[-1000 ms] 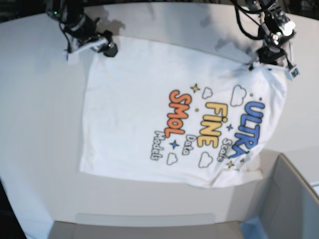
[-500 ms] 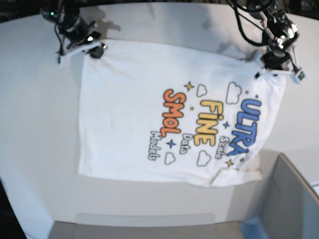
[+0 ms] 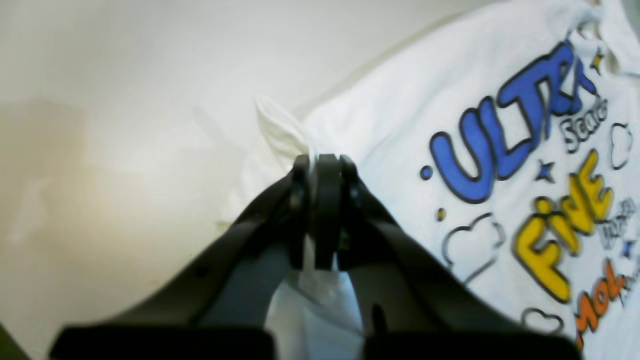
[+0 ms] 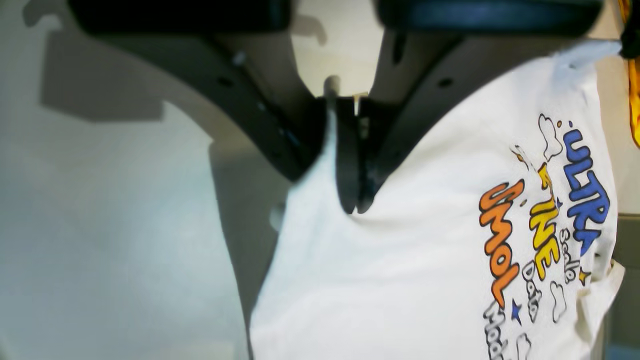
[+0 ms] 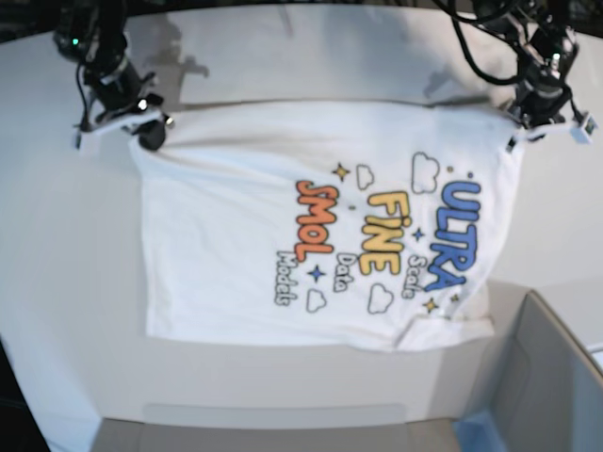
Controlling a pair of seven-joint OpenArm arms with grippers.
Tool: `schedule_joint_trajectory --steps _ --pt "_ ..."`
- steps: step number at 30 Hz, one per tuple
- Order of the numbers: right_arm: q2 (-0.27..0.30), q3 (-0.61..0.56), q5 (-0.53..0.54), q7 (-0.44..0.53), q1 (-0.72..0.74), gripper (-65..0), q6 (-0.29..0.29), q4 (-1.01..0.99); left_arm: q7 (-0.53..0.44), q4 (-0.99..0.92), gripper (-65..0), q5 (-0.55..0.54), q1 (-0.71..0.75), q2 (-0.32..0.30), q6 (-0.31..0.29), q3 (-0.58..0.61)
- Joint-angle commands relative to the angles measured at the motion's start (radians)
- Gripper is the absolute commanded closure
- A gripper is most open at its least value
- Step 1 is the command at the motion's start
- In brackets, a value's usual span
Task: Layout the t-shirt on the table in an organized manner, then fold the t-shirt properly
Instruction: 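Fold the collar edge with both grippers over toward the hem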
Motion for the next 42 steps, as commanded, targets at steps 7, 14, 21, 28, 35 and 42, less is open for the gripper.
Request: schedule_joint_trajectory --steps 7,14,21,28,35,42 --pt "0.028 0.003 0.007 0.012 0.048 0.0 0.011 0.017 0.001 0.02 0.0 -0.101 -0.125 -0.035 -0.001 0.004" --pt "0.028 0.0 0.009 0.01 0.052 0.0 0.011 -0.008 0.002 0.019 0.0 -0.144 -0.24 -0.134 0.005 0.12" --pt "0.023 -0.009 0.009 -0.007 0.055 0.0 0.011 -0.02 0.002 -0.014 0.0 -0.142 -0.319 -0.157 0.005 0.252" --pt "0.022 -0.02 0.009 -0.049 0.095 0.0 0.011 -0.051 0.001 -0.095 0.0 -0.142 -0.372 -0.158 0.007 0.271" --pt "0.028 -0.02 0.009 -0.051 0.137 0.0 0.011 -0.071 -0.005 -0.116 0.0 -0.141 -0.407 -0.16 0.007 0.266" --pt "0.029 -0.02 0.009 -0.051 0.154 0.0 0.011 -0.083 -0.005 -0.231 0.0 -0.141 -0.448 -0.218 0.007 0.268"
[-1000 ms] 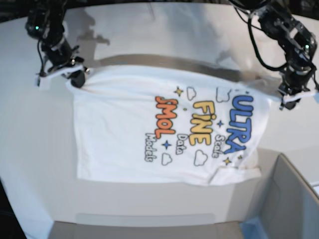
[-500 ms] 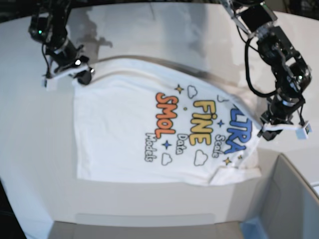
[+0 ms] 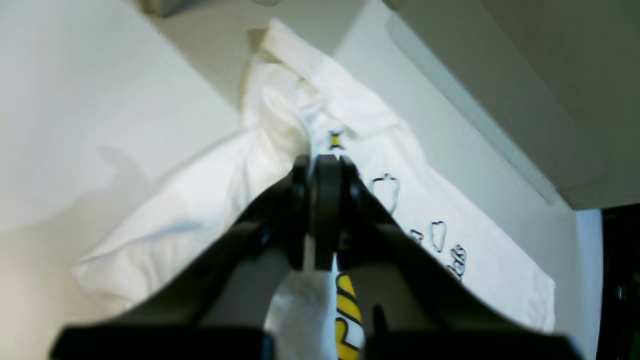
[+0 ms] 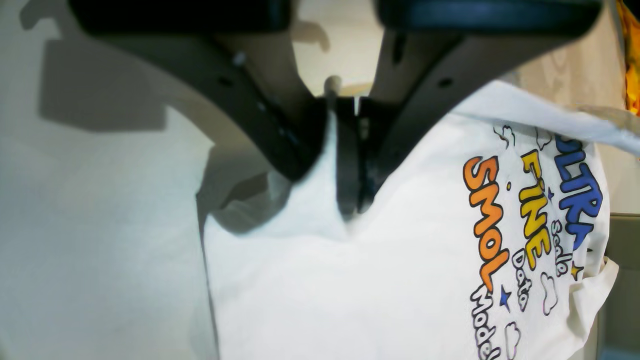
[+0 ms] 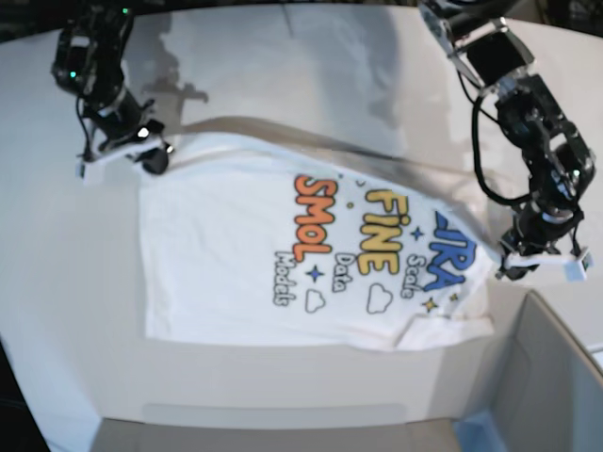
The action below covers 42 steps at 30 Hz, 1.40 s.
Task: Layout the t-shirt on the table in an organized manner, then fold the t-shirt properly
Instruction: 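Fold the collar edge with both grippers over toward the hem, then lay the folded edge down with both grippers and adjust the fold line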
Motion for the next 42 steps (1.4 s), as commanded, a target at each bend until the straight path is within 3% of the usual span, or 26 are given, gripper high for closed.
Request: schedule_joint_trajectory --steps 1,7,10,14,19,21,25,27,35,42 --pt "0.008 0.006 0.009 0.015 0.007 0.0 0.008 0.016 -0.014 0.006 0.0 -0.01 -0.028 -0.023 -0.003 0.001" --pt "0.023 0.006 0.023 -0.005 0.061 0.0 0.009 0.003 -0.017 -0.002 0.0 -0.01 -0.054 -0.041 -0.003 0.001" --pt "0.034 0.01 0.106 -0.071 0.127 0.0 0.009 -0.053 -0.017 -0.023 0.0 -0.01 -0.079 -0.041 -0.003 0.002" --pt "0.062 0.009 0.162 -0.077 0.176 0.0 0.009 -0.119 -0.017 -0.095 0.0 -0.01 -0.116 -0.041 -0.003 0.002" --pt "0.086 0.007 0.158 -0.077 0.23 0.0 0.009 -0.189 -0.019 -0.209 0.0 -0.01 -0.168 -0.043 -0.003 0.022" --pt "0.094 0.006 0.159 -0.077 0.258 0.0 0.009 -0.24 -0.023 -0.257 0.0 -0.01 -0.189 -0.073 -0.003 0.08" --pt "0.095 0.006 0.158 -0.075 0.322 0.0 0.009 -0.335 -0.143 -0.338 0.0 -0.01 -0.214 -0.096 -0.003 0.198" --pt "0.105 0.004 0.152 -0.075 0.347 0.0 0.009 -0.364 -0.187 -0.372 0.0 -0.01 -0.217 -0.102 -0.003 0.211" --pt "0.103 0.003 0.03 -0.074 0.422 0.0 0.009 -0.429 -0.204 -0.481 0.0 -0.01 -0.242 -0.107 -0.003 0.215" --pt "0.1 0.003 0.024 -0.072 0.436 0.0 0.009 -0.476 -0.204 -0.551 0.0 -0.01 -0.263 -0.107 -0.003 0.218"
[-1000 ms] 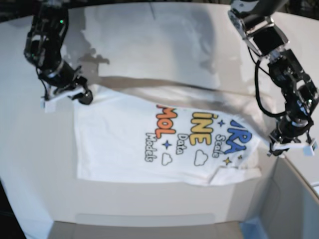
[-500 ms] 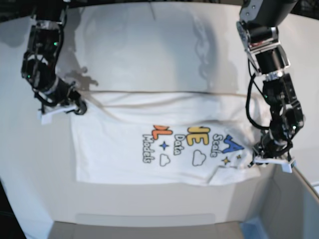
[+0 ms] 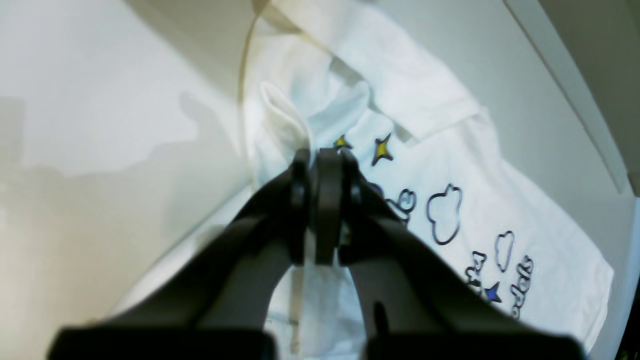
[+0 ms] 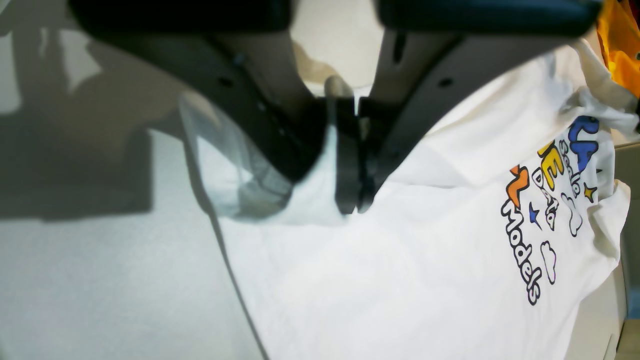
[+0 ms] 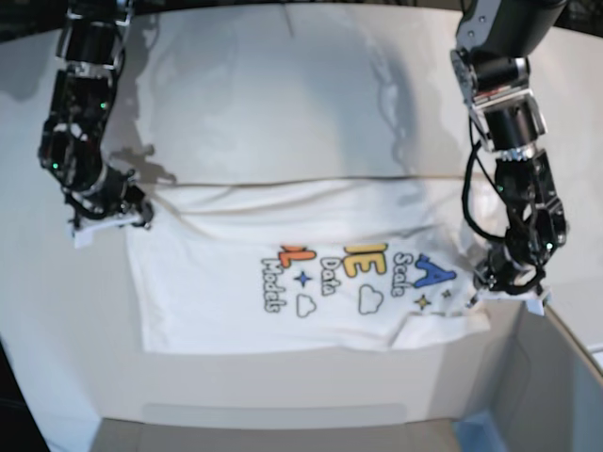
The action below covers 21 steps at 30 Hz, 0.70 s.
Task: Layout the t-shirt on the table in an organized manner, then fold the t-shirt properly
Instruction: 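Lay the folded edge down with both grippers and adjust the fold line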
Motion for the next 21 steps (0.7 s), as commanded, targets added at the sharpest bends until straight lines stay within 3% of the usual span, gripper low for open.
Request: schedule_joint_trajectory --steps 1,7,9,12,16,21 --pt "0.014 0.004 0.003 0.016 0.019 0.0 0.006 0.016 -0.022 0.018 0.0 -0.007 -0.031 -0.013 -0.005 0.021" --pt "0.015 0.004 0.003 0.046 0.014 0.0 0.006 0.017 -0.024 0.02 0.0 -0.007 -0.031 -0.015 -0.005 0.139" --pt "0.014 0.004 0.004 0.046 0.011 -0.7 0.006 0.022 -0.024 0.026 -4.0 -0.007 -0.031 -0.015 -0.005 0.147" --pt "0.014 0.005 0.009 0.042 0.009 -11.3 0.006 0.023 -0.024 0.026 -10.3 -0.007 -0.031 -0.015 -0.005 0.147" --pt "0.014 0.008 0.009 0.046 0.011 -21.4 0.006 0.025 -0.024 0.026 -12.7 -0.007 -0.032 -0.015 -0.005 0.139" --pt "0.014 0.01 0.009 0.049 0.019 -24.3 0.006 0.089 -0.024 0.028 -12.9 -0.008 -0.041 -0.032 -0.005 0.138"
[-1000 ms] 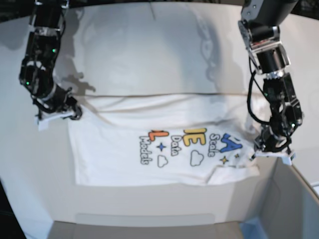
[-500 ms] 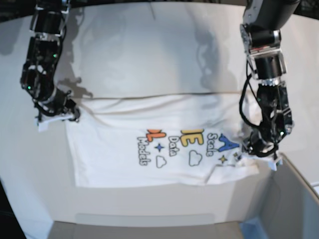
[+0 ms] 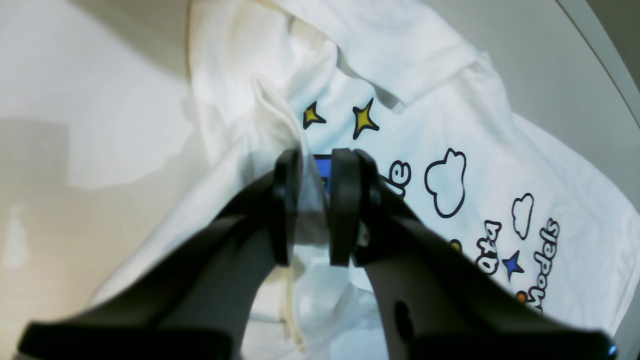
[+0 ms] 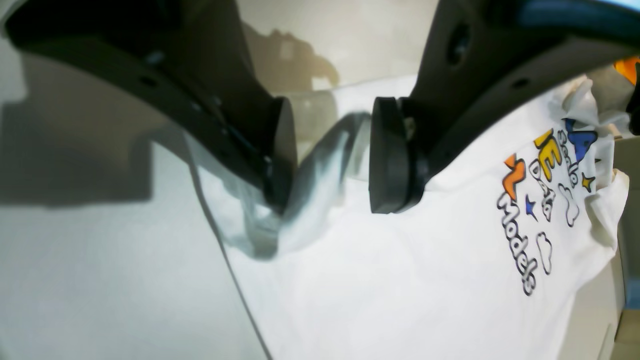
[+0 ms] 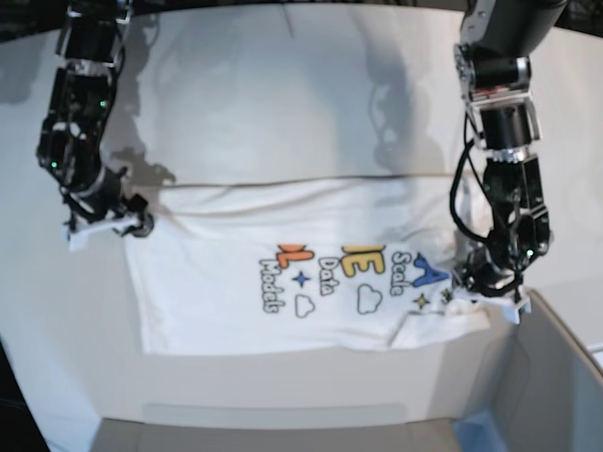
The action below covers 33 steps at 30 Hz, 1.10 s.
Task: Layout the t-shirt on the table in an organized manner, then fold the t-shirt properly
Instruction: 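Lay the folded edge down with both grippers and adjust the fold line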
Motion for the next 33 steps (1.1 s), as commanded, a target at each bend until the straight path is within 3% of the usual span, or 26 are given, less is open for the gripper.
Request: schedule_joint_trajectory --steps 1,7,12,21,27,33 --pt "0.013 0.007 0.016 0.02 0.027 -24.3 0.01 0.045 -0.02 0.026 -12.9 -0.007 -0.042 -0.018 -0.004 -0.006" --pt "0.016 0.007 0.01 0.02 0.047 -24.3 0.01 0.092 -0.022 0.104 -12.9 -0.01 -0.047 -0.016 -0.004 -0.009" --pt "0.021 0.008 0.01 0.02 0.047 -24.3 0.01 0.097 -0.137 0.115 -12.8 -0.01 -0.041 -0.016 -0.004 -0.009" --pt "0.016 0.03 0.019 0.015 -0.108 -24.3 0.01 0.362 -0.076 0.267 -12.8 -0.01 0.047 -0.021 -0.004 -0.007" --pt "-0.079 0.254 0.207 0.012 -0.234 -24.3 0.01 0.362 -0.071 0.328 -12.9 -0.009 0.128 -0.021 -0.004 -0.007" --pt "-0.045 0.237 0.245 0.018 -0.235 -24.3 0.011 0.172 -0.07 0.347 -12.9 -0.009 0.168 -0.021 -0.004 -0.007"
